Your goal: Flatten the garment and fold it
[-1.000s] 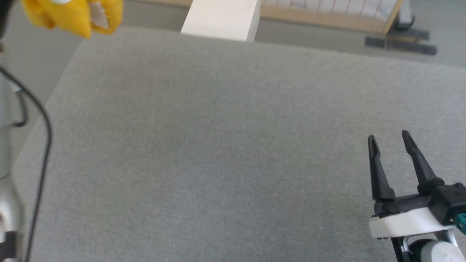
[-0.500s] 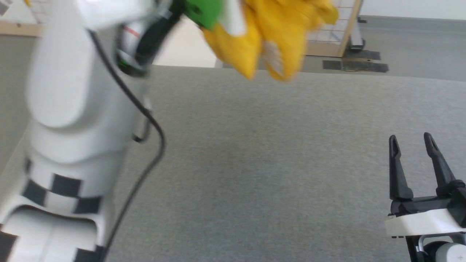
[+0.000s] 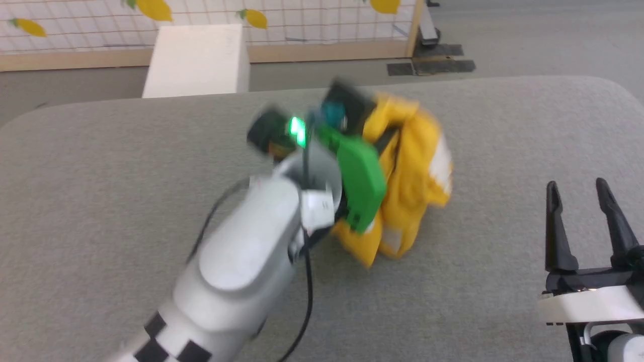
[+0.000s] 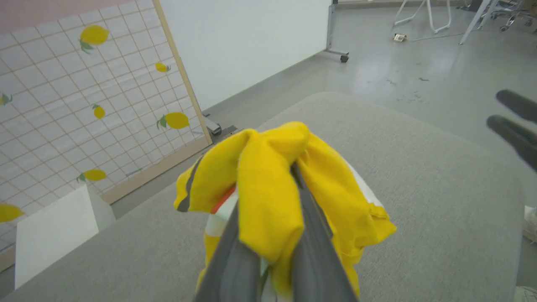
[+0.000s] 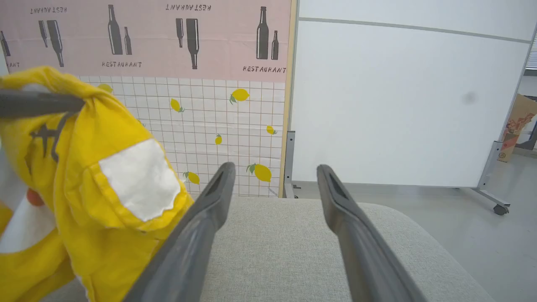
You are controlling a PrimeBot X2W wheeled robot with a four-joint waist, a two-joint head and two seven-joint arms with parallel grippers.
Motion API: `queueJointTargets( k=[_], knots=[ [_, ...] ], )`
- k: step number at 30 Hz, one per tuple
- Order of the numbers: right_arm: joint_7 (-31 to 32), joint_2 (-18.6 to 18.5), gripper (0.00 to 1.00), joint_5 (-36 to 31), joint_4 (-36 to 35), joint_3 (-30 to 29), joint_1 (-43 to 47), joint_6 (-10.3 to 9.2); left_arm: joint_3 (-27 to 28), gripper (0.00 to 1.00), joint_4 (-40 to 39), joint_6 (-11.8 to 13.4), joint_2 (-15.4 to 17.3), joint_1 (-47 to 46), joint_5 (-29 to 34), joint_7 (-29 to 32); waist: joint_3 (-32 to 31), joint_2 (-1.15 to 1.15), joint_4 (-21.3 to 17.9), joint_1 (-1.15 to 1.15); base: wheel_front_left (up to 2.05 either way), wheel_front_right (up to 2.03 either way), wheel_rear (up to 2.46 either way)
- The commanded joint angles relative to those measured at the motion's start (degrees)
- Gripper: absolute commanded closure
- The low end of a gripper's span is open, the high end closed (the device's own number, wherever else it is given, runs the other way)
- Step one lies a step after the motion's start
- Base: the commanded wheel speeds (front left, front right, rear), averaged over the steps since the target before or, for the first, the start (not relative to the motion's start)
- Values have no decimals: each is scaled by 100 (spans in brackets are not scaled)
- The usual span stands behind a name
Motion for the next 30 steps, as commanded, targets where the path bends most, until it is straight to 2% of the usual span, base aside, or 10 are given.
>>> queueJointTargets(
  k=[1, 6, 10, 11, 12, 13, 18, 22, 26, 30],
  knots=[
    [18, 10, 0, 45, 5, 30, -65, -9, -80, 100, 217, 18, 32, 192, 84, -73, 148, -1, -222, 0, 0, 0, 0],
    [22, 10, 0, 51, 72, 159, -105, -9, -355, 100, 1440, 63, -6, 755, 83, -191, 197, -1, -458, 0, 0, 0, 0],
    [26, 10, 0, 32, 147, 159, -87, -9, -471, 100, 2065, 46, -71, 867, 36, -203, 124, -1, -509, 0, 0, 0, 0],
    [27, 10, 0, 27, 162, 155, -76, -9, -481, 90, 2140, 42, -91, 863, 19, -233, 101, -1, -507, 0, 0, 0, 0],
    [29, 10, 0, 22, 175, 143, -63, -9, -486, 55, 2175, 26, -111, 847, -2, -301, 71, -1, -496, 0, 0, 0, 0],
    [34, 10, 0, 14, 192, 114, -27, -9, -451, 0, 2196, 23, -141, 812, -55, -435, 11, -1, -461, 0, 0, 0, 0],
    [71, 10, 0, 20, 201, 81, 96, -9, -314, 0, 1987, -63, -109, 685, -248, -758, -216, -1, -318, 0, 0, 0, 0],
    [106, 10, 0, 21, 152, 47, 204, -9, 81, 0, 1366, -4, 246, 742, -475, -995, -360, -1, -180, 0, 0, 0, 0],
    [137, 10, 0, 33, 70, 17, 268, -9, 616, 0, 369, 438, 835, 957, -450, -1368, -372, -1, -52, 0, 0, 0, 0],
    [154, 10, 0, 54, 8, -17, 293, -9, 1128, 0, -692, 1040, 1341, 1386, -233, -1873, -300, -1, 81, 0, 0, 0, 0]
  ],
)
